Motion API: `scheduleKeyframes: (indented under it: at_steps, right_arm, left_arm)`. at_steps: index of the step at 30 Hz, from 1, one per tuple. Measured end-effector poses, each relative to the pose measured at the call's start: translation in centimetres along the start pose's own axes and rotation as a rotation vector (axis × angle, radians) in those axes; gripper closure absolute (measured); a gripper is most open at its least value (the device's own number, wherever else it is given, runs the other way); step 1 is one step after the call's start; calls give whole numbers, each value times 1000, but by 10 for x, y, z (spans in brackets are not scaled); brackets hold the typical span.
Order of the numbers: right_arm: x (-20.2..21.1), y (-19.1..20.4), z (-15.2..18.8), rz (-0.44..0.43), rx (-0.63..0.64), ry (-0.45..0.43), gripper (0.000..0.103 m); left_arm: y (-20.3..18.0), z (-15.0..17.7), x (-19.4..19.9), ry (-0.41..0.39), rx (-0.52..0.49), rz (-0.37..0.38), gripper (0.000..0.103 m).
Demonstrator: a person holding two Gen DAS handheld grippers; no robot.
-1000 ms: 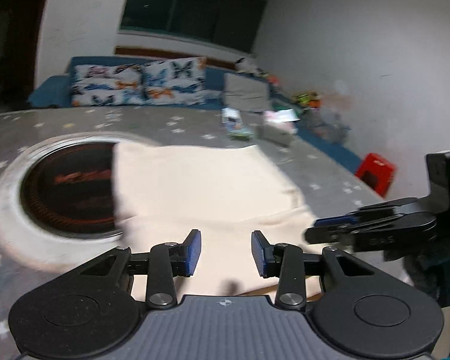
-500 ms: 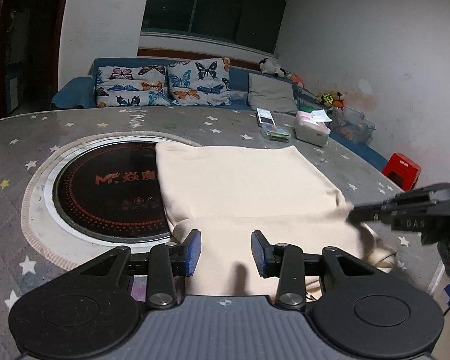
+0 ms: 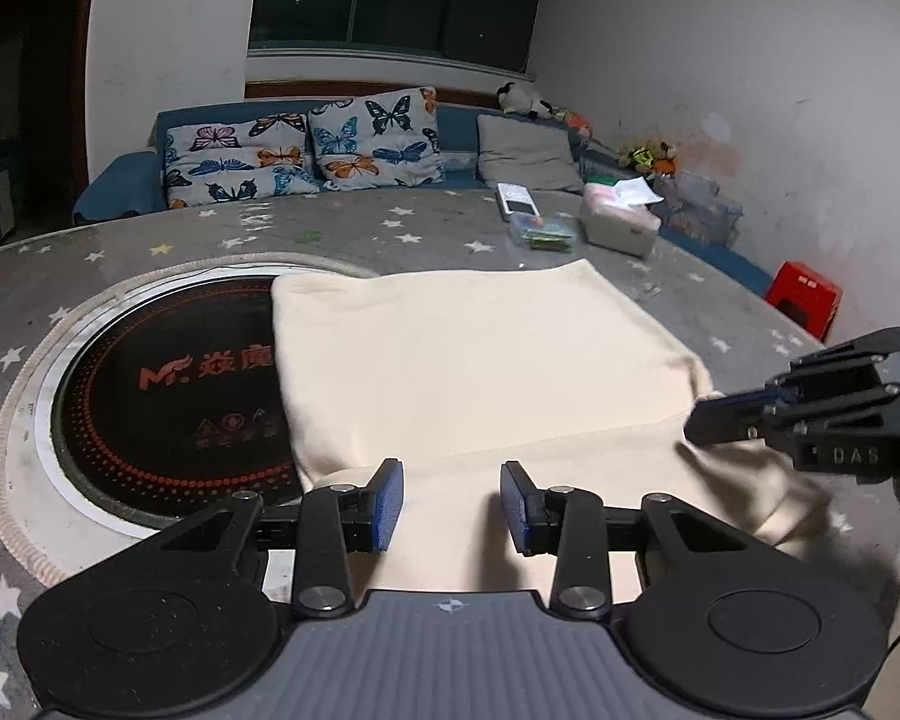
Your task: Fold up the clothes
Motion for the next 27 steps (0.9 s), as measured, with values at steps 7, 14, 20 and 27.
scheduleKeyframes:
  at_steps: [7,14,20,27]
  right_arm:
    - [18,7,10,-23,77,5,83]
    - [35,19,31,-38,149,18,83]
    - [43,21,34,-27,169,-6,83]
    - [46,24,38,-28,198,-7,83]
  left_arm:
    - [-10,3,13,0,-54,8,64]
    - [-45,23,21,34,-198,55,63]
    - [-52,36,21,75,-240,54,63]
    - [-56,42,39,95,-277,48,63]
Point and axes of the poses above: each gripper's, at about its wrist camera, not at the fingertips, and x roughly against the way its jaws point, y to its left, z to its underside, the point moved 8 cm from there along -x, roughly the way its jaws point, and after that the axes turned 15 degrees about z, right-handed, at the moved point
